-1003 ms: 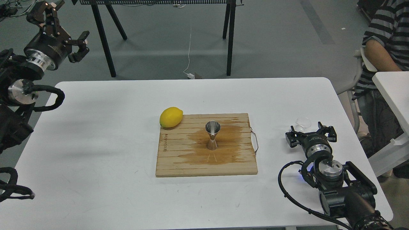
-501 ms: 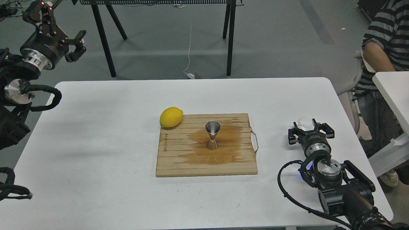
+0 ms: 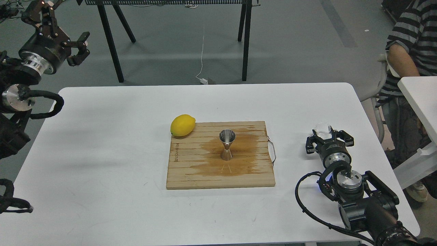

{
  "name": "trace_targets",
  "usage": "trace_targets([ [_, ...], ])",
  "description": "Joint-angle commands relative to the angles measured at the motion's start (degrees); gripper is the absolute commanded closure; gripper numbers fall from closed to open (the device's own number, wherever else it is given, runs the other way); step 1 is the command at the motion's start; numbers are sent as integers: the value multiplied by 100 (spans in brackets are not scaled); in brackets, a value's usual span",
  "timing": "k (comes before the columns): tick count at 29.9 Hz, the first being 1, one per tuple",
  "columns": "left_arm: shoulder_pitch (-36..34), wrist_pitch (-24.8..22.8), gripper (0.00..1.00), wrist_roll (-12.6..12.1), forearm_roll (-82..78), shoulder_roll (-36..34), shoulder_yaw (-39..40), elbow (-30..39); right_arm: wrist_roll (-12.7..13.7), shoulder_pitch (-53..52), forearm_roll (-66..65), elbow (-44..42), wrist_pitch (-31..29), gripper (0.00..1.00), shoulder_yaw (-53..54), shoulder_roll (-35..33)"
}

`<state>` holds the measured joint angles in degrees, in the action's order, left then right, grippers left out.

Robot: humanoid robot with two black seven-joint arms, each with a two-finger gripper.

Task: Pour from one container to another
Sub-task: 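Reach the right gripper to the small clear glass, then grasp the clear glass with the right gripper and lift it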

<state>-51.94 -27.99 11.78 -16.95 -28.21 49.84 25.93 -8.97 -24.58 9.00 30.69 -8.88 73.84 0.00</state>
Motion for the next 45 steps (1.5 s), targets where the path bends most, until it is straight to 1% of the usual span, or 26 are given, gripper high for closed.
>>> trace_targets([
  [1,0,-1,0,-1,-1,0,0,0,1,5,6,78,-52,63,-2,0],
  [3,0,-1,0,-1,-1,0,0,0,1,23,6,235,-61,63,-10,0],
  [8,0,-1,0,-1,-1,0,0,0,-17,207,-21,1043,123,63,-63,0],
  [12,17,-1,0,-1,8,9,-9,0,-52,365,-21,2044,658,63,-405,0],
  [16,18,-1,0,8,8,0,0,0,-52,498,-47,2862,1168,63,-511,0],
  [20,17,-1,0,8,8,0,17,0,-52,647,-222,3898,1695,63,-1029,-70],
  [22,17,-1,0,8,8,0,26,0,-52,665,-319,4294,1907,63,-1240,-202],
  [27,-18,-1,0,8,16,-9,26,0,-52,709,-556,4963,2311,63,-1548,-308],
  [31,-18,-1,0,8,16,-44,26,0,-43,709,-733,5263,2514,63,-1803,-308],
  [39,-26,-1,0,8,16,-62,17,0,-43,700,-908,5290,2558,63,-2286,-290],
  [45,-26,-1,0,8,8,-62,9,0,-43,691,-961,5299,2725,63,-2532,-290],
])
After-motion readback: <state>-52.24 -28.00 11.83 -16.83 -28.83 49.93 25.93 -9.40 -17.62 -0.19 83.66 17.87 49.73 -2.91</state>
